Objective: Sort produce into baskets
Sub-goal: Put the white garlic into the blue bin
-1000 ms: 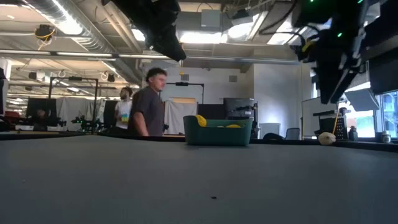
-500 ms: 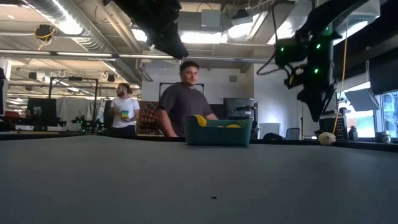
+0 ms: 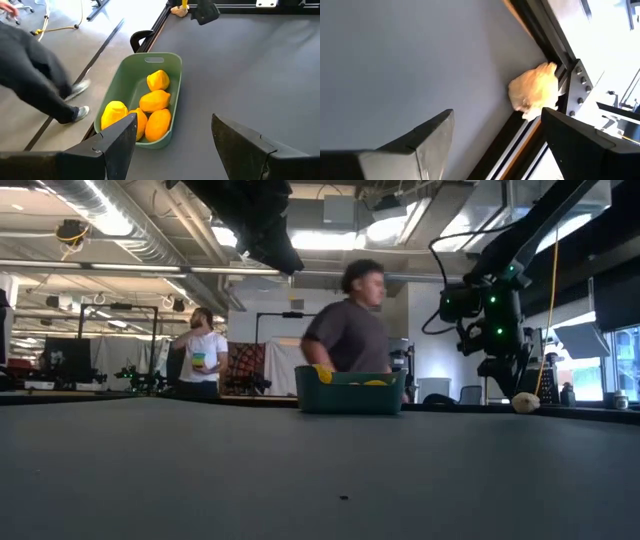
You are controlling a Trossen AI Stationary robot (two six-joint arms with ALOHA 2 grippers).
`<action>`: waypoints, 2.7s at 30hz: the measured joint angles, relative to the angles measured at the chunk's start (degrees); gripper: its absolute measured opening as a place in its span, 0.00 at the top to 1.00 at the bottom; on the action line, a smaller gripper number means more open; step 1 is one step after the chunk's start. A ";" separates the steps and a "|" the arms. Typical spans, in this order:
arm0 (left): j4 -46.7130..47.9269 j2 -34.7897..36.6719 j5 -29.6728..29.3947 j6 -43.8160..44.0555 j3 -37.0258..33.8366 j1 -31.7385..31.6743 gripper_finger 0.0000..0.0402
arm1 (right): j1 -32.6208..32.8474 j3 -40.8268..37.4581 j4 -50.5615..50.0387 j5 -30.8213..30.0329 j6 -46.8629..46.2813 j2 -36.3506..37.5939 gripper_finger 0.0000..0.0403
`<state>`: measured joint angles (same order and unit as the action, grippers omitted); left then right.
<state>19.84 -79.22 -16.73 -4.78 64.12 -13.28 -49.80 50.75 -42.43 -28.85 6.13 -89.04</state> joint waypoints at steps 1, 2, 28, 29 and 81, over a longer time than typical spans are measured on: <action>0.00 0.00 0.00 0.02 0.00 0.00 0.37 | -0.29 0.22 0.45 -0.15 0.20 -0.56 0.26; -0.02 0.00 0.00 0.02 0.00 0.00 0.37 | -0.32 0.79 0.35 -0.45 0.36 -1.27 0.27; 0.06 0.00 0.00 0.28 0.00 0.00 0.37 | -8.03 17.04 -13.50 -7.56 5.99 -23.49 0.39; 0.04 0.00 0.00 0.28 0.00 0.00 0.37 | -7.98 17.11 -13.66 -7.43 6.96 -23.52 0.39; 0.07 0.00 0.00 0.37 -0.02 0.37 0.37 | -3.36 17.61 -9.08 2.61 11.87 -13.64 0.68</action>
<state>19.90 -79.22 -16.73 -4.40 64.10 -12.90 -53.15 68.36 -51.51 -26.24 18.00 -102.67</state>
